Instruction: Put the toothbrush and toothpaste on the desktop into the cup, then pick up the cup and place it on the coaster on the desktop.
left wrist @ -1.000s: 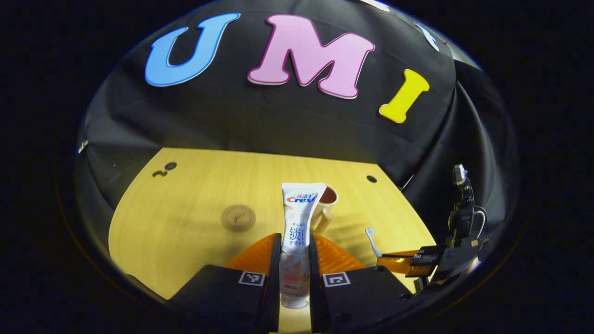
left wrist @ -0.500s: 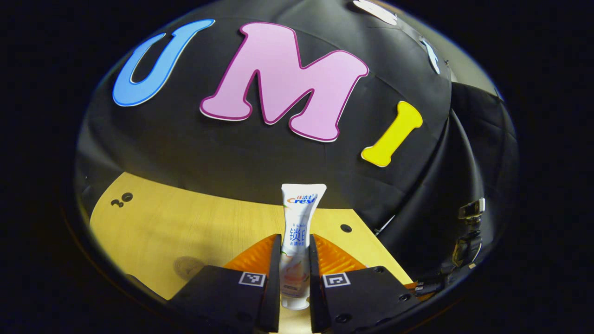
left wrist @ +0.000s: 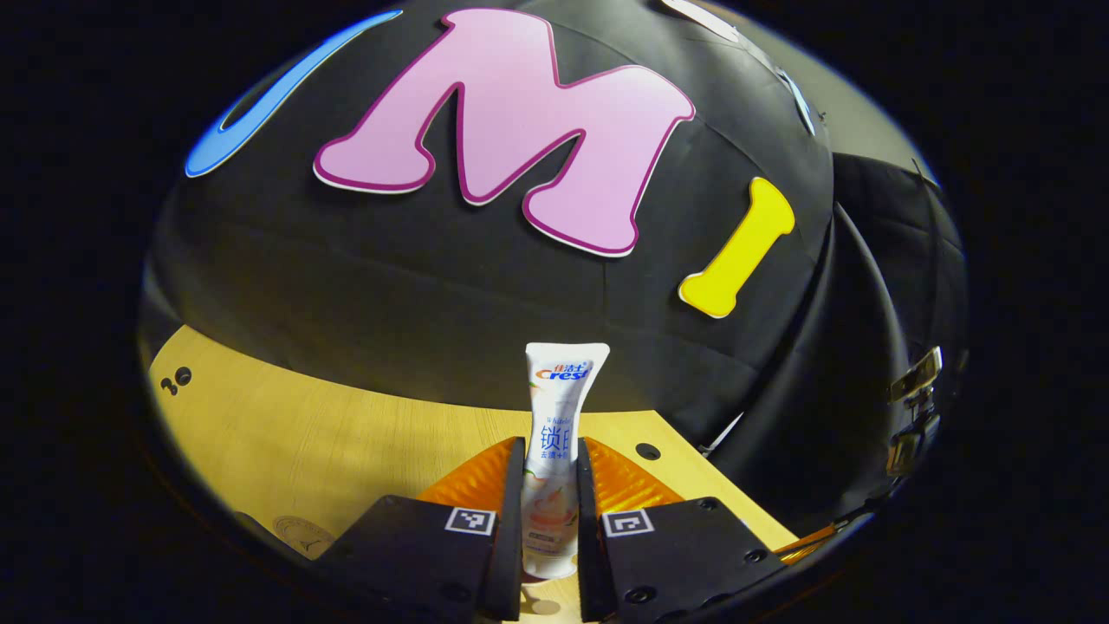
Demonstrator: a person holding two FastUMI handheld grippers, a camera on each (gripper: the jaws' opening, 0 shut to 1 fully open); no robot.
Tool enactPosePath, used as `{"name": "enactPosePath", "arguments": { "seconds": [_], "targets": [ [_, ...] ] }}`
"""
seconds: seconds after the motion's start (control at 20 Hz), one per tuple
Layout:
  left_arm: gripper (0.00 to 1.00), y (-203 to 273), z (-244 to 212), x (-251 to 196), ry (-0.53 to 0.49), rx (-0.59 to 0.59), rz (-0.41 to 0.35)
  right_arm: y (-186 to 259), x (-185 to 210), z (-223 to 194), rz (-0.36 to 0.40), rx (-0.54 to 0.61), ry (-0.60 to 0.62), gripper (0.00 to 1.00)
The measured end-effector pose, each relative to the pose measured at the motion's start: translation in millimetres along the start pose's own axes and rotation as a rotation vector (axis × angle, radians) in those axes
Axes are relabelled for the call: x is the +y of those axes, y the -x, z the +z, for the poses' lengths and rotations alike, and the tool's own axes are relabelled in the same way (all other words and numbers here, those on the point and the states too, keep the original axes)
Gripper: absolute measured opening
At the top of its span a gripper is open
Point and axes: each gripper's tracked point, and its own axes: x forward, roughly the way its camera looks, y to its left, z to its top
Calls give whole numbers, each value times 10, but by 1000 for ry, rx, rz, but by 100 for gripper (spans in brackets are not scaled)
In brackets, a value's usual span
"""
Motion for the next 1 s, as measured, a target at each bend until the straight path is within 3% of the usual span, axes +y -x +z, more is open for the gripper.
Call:
{"name": "enactPosePath", "arguments": {
  "seconds": [0.25,0.3,0.4,0.65,0.7,0.75,0.9,1.0],
  "targets": [
    [30,-125,-322,75,-69,-62,-37,-160,-19,-56,-6,20,32,5],
    [35,-135,-404,95,-78,-52,-41,-201,-27,-59,-10,21,38,5],
    [31,-179,-531,153,-91,-44,-30,-242,-2,-72,-8,22,30,5],
    [35,-119,-805,289,-54,0,-6,-295,32,-127,-13,20,13,5],
    [43,-87,-787,258,-34,-4,-19,-289,35,-134,-13,18,11,5],
    [41,-22,-754,181,-1,-10,-44,-290,41,-141,-16,13,16,5],
    [98,108,-570,176,9,-52,-35,-289,93,-102,-13,-3,23,5],
    [98,234,-454,283,-37,-72,33,-292,183,-28,5,-26,9,5]
  ]
}}
